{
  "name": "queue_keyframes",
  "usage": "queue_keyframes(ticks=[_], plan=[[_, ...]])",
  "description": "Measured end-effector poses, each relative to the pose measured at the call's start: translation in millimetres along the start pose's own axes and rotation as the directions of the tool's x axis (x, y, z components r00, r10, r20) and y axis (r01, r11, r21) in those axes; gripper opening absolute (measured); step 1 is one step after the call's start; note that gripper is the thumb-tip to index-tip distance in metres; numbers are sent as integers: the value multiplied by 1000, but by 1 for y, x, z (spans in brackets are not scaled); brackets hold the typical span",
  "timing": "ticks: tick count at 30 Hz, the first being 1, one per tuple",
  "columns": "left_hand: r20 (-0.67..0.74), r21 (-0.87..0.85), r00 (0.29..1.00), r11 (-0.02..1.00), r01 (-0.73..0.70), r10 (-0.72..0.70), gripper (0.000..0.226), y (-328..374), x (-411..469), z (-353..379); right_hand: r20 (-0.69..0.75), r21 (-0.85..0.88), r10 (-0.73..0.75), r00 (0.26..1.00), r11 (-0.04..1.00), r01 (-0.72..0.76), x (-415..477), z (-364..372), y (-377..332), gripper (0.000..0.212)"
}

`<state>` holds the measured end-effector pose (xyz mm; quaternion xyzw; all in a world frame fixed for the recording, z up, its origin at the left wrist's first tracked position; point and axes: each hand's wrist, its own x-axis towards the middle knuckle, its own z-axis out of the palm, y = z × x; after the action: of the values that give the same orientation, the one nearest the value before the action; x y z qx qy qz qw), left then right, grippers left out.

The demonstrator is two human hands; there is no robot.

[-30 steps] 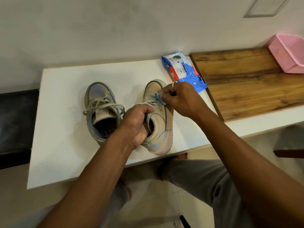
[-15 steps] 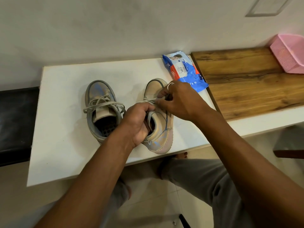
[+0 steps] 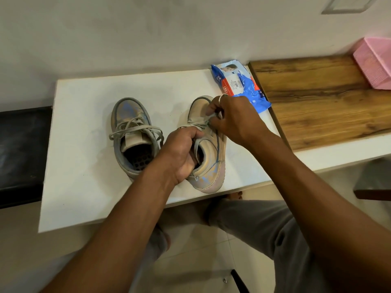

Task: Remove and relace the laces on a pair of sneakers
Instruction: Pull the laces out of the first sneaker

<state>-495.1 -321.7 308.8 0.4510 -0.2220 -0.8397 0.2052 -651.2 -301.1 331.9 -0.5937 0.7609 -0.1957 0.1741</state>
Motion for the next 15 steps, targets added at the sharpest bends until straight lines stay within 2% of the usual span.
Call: queue_keyframes(ticks=[3, 6, 9, 11, 15], plan=[[-4, -1, 1000, 1000, 0, 0, 39, 0, 0, 0, -51, -48, -27, 998, 999, 24, 2, 7, -3, 19], [1, -10, 1000, 1000, -4, 4, 35, 1, -1, -1, 104, 22, -63, 993, 998, 61, 0, -3, -4, 19], [12, -19, 1000, 1000, -2, 3, 32, 1, -3, -1, 225, 96, -36, 974, 995, 14, -1, -17, -2, 20], [15, -13, 1000, 1000, -5, 6, 31, 1, -2, 0, 172, 70, -9, 985, 998, -3, 0, -13, 1, 21], [12, 9, 1000, 1000, -4, 4, 39, 0, 1, 0, -46, -37, -24, 999, 999, 23, 3, 7, -1, 14]])
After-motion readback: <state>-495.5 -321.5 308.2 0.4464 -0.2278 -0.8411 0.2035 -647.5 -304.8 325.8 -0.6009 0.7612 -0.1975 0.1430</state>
